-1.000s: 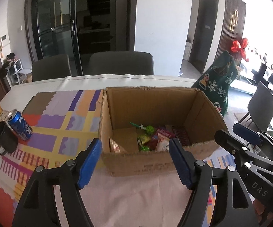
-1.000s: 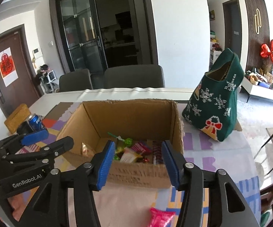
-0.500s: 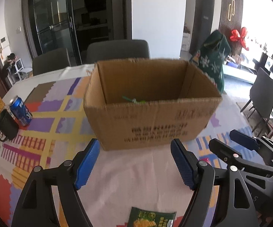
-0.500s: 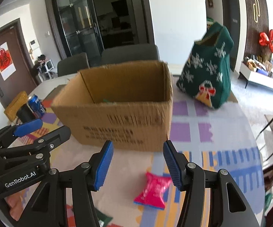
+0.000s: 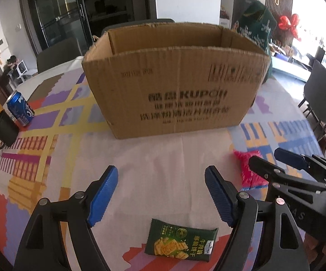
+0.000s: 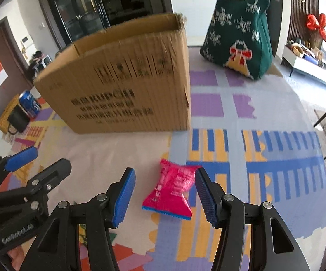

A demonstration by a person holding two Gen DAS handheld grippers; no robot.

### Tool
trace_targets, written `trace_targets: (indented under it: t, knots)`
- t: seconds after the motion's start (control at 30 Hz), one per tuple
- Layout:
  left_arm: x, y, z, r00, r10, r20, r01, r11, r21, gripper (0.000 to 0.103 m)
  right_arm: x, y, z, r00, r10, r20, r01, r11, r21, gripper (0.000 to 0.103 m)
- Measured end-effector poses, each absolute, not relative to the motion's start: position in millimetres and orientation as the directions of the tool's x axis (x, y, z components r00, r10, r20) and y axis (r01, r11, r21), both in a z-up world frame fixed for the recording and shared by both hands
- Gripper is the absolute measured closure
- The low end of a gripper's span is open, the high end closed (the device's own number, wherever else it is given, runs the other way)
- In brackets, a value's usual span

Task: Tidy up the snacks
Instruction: 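Move both grippers back to the pink bag and green cracker pack, then grasp the pink bag with the right gripper while the left gripper grasps the green cracker pack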

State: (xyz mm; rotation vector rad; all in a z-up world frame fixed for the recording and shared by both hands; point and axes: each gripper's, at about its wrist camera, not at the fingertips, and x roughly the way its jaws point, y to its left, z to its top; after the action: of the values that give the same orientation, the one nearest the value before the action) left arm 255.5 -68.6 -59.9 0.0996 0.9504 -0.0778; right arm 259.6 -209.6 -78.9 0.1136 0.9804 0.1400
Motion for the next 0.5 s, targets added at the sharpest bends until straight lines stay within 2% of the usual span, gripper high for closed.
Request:
trace_targets:
  t: [0.5]
  knots:
    - [252,-70,-81,0.538,-0.012,-0.843,0.119,0.991,0.061,0.023,271,-210,-113,0.481,0.150,-0.864,-0.033,0.988,0.153,0.047]
